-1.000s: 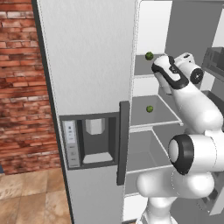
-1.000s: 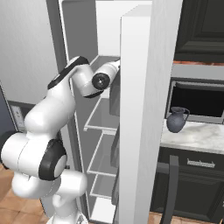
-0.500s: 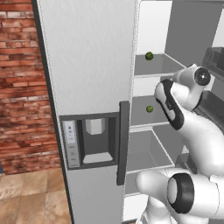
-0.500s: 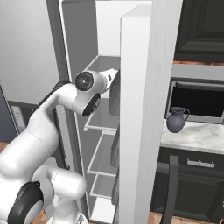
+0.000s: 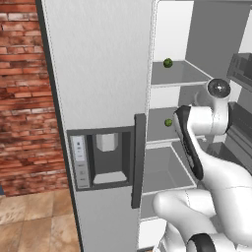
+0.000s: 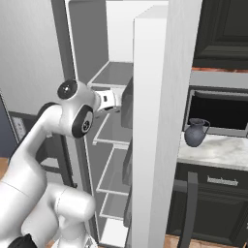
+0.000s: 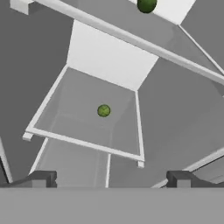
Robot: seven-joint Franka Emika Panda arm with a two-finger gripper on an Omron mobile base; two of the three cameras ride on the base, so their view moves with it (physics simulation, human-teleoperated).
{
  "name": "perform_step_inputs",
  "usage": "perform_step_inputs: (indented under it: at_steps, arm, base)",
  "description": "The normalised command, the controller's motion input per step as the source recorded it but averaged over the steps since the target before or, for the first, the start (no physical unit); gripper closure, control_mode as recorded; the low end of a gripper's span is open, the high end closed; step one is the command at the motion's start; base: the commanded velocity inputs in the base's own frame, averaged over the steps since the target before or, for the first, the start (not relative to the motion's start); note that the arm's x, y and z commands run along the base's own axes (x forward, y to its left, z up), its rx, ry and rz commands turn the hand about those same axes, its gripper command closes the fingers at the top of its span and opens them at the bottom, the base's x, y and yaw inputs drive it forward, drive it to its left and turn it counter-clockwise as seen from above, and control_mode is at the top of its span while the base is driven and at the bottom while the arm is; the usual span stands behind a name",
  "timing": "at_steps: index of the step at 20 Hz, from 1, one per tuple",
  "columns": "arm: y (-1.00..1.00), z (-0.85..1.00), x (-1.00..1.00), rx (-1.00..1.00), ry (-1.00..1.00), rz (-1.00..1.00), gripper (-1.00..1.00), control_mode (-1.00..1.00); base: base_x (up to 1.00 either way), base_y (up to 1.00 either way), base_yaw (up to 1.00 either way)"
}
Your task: Move the lime and lime from the second highest shelf to the top shelf to make space. Then, place the pitcher from the counter on the cleared second highest shelf.
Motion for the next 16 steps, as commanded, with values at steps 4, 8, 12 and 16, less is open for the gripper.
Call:
perform_step_inputs:
  at_steps: [4,8,12,16]
  arm:
    - [0.12,-0.23,-0.16,0.10,0.11,-0.24,-1.00,-1.00]
    - [0.02,-0.21,-0.02,0.14,0.18,-0.20,-1.00,-1.00]
    - [0.00,-0.22,0.01,0.19,0.12,-0.08,-1.00,-1.00]
    - [0.00,-0.36,0.11,0.21,0.03,0.00,-1.00,-1.00]
  base:
    - [0.00,0.00,0.00]
    - [0.00,0.00,0.00]
    - [0.00,0.00,0.00]
    - [0.00,0.00,0.00]
